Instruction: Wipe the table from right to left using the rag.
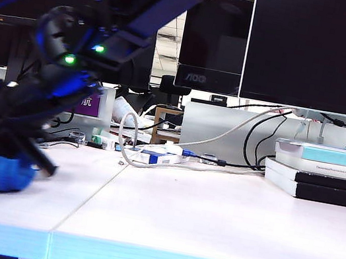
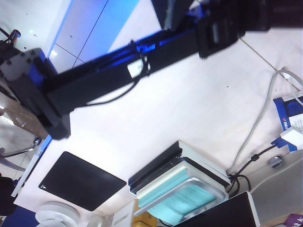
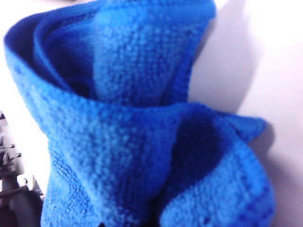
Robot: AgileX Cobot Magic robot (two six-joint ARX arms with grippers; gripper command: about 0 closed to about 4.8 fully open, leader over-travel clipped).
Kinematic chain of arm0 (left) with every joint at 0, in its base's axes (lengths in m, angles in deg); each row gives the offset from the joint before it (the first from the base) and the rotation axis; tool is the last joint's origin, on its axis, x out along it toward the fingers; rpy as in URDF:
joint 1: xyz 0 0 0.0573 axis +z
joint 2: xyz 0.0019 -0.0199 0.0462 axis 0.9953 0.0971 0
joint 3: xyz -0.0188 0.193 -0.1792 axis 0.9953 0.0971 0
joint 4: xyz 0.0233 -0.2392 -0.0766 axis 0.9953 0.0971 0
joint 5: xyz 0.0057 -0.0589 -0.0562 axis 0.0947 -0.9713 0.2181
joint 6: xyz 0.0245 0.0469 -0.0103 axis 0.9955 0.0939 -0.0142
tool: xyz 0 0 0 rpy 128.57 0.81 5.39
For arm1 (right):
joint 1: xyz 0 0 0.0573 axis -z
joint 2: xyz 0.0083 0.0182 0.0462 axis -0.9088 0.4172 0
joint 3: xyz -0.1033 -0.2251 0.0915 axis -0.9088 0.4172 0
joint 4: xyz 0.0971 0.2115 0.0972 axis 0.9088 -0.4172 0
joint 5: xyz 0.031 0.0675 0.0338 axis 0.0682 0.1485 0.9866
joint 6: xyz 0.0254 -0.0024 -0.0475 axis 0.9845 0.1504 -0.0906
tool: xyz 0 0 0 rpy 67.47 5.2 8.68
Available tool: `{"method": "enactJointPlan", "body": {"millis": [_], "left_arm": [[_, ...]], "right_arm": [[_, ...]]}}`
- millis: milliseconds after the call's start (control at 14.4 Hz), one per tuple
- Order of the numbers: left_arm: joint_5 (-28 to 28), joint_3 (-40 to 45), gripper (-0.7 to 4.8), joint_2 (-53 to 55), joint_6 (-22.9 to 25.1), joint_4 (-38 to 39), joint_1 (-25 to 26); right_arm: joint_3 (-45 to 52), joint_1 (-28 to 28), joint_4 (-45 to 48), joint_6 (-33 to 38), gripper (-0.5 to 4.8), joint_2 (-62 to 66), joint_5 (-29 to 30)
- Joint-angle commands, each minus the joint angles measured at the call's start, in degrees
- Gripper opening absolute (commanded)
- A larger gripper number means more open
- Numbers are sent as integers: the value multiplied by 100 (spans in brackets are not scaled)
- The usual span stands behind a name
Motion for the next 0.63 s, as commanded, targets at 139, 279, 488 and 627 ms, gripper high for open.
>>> {"method": "enactJointPlan", "body": {"millis": [139,279,488,627], "left_arm": [[-7,-31,-5,-11,22,-46,-7],[-7,-31,-5,-11,22,-44,-7],[-7,-31,-5,-11,22,-44,-7],[-7,-31,-5,-11,22,-44,-7]], "right_arm": [[-4,-195,238,219,-1,153,33],[-4,-232,457,348,-1,153,28],[-44,-273,883,592,-1,153,50],[-63,-302,990,647,-1,177,55]]}}
